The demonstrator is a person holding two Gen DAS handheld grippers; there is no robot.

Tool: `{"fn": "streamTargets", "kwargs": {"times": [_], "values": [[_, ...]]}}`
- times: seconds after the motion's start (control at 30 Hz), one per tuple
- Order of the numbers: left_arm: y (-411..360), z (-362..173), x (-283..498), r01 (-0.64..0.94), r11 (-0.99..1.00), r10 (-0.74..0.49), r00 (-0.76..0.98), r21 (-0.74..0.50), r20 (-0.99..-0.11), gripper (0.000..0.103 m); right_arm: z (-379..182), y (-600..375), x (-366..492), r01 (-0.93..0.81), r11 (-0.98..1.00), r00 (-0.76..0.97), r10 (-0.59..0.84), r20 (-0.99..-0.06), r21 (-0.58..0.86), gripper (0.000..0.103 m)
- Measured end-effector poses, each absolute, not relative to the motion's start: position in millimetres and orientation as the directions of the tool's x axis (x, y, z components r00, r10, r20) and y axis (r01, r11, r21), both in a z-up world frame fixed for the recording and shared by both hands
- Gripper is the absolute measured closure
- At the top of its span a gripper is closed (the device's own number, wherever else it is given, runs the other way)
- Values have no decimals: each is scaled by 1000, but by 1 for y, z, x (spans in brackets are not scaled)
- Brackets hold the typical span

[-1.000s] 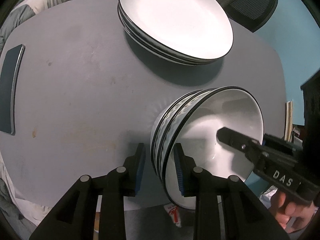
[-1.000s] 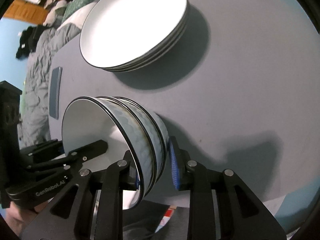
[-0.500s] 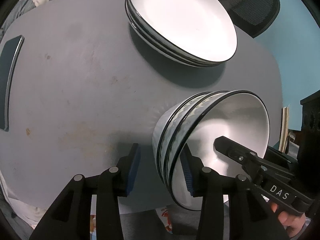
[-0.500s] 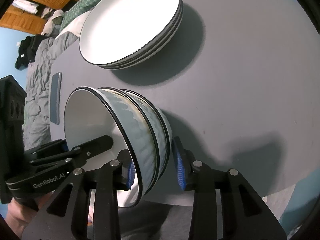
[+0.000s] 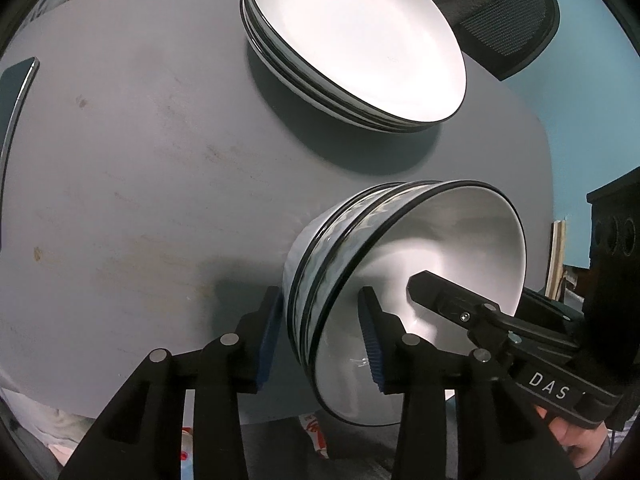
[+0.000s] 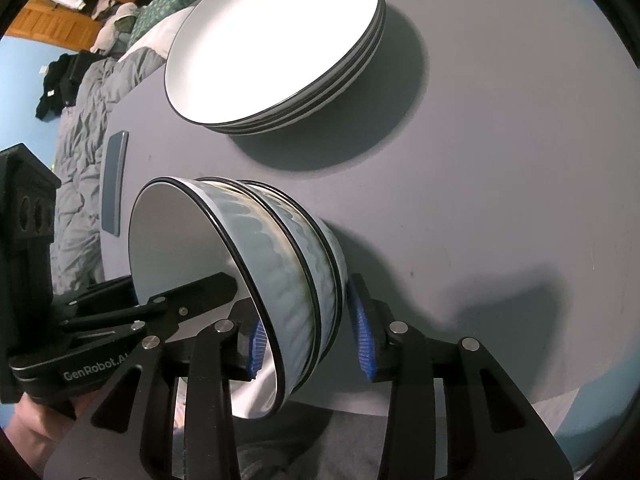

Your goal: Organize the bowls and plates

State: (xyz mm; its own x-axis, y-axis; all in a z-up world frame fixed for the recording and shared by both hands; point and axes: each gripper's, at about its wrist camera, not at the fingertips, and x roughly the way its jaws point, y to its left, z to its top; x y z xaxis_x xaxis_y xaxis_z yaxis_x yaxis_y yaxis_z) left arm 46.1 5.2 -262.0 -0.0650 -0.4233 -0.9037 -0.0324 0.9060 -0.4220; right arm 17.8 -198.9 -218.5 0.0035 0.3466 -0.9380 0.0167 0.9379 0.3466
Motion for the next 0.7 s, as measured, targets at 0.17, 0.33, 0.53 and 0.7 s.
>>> {"fn": "streamTargets", "kwargs": {"times": [0.17, 0.33, 0.53, 0.7], "values": [[7, -264, 47, -62, 904, -427, -66, -424, -902, 69, -217, -200, 19, 30, 939, -16, 344, -939, 343, 75], [13, -263, 45, -88, 912, -407, -69, -401, -911, 76, -215, -199, 19, 13, 944, -24, 331, -943, 330, 78], [15, -265, 42, -87, 912, -408, -87, -401, -909, 76, -213, -196, 20, 16, 947, -12, 321, -947, 321, 81], [15, -264, 44, -79, 917, -398, -98, -392, -912, 76, -211, -190, 20, 10, 950, -14, 313, -950, 313, 81]]}}
